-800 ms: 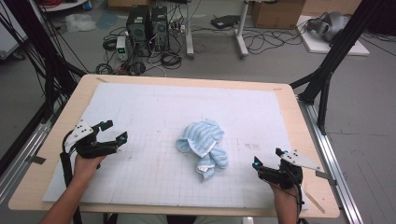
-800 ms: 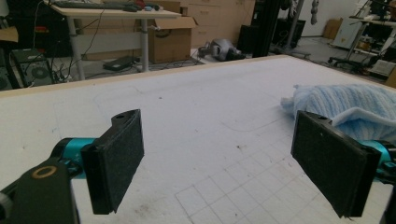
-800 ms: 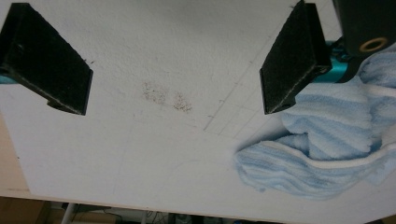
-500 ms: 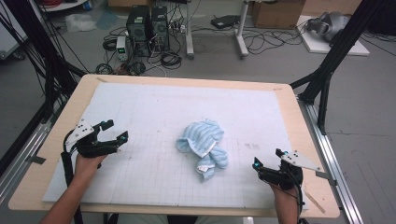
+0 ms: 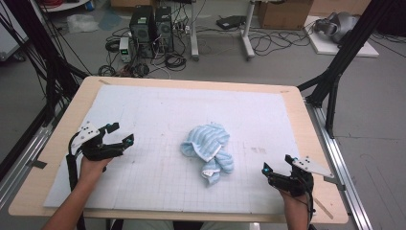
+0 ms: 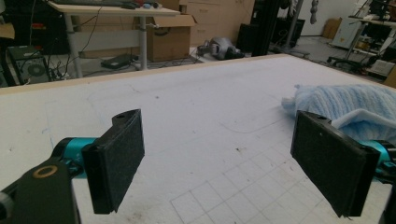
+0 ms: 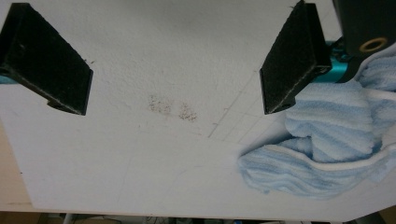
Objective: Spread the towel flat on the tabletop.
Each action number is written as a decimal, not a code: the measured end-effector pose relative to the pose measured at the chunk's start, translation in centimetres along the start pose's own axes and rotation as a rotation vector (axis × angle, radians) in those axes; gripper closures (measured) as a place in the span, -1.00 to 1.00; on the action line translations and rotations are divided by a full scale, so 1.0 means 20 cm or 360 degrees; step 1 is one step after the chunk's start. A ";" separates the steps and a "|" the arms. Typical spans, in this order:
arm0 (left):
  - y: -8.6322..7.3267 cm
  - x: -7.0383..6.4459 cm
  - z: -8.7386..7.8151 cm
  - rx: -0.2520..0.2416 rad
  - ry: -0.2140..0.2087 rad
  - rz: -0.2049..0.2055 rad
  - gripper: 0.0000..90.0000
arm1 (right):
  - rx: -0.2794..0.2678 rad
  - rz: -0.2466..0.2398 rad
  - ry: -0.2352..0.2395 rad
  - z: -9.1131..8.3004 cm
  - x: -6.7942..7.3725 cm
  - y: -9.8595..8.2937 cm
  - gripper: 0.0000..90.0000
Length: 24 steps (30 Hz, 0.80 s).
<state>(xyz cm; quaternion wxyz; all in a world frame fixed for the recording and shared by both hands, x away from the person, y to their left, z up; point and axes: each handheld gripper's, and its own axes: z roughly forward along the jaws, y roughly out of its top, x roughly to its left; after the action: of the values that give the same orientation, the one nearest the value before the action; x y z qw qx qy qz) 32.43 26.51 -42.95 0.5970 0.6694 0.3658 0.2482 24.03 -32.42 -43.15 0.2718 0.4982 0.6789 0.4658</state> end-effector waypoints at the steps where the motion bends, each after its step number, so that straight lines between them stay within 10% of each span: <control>1: 0.00 0.00 0.00 0.0002 -0.0004 0.0003 -0.61 | -0.0006 -0.0004 -0.0004 0.00 0.00 0.00 -0.81; 15: 0.00 -0.02 -0.05 0.0004 -0.0026 0.0013 -0.60 | 0.0049 -0.0063 0.0152 0.08 0.16 0.05 -0.80; 24: -0.02 -0.03 -0.12 0.0038 -0.0045 0.0022 -0.55 | 0.0153 -0.0219 0.0354 0.17 0.36 0.05 -0.19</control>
<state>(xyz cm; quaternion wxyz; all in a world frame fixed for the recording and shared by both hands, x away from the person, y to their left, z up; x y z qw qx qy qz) 30.26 27.54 -42.93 0.5925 0.6824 0.3556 0.2384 24.70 -24.44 -42.95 0.2020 0.4082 0.7589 0.4654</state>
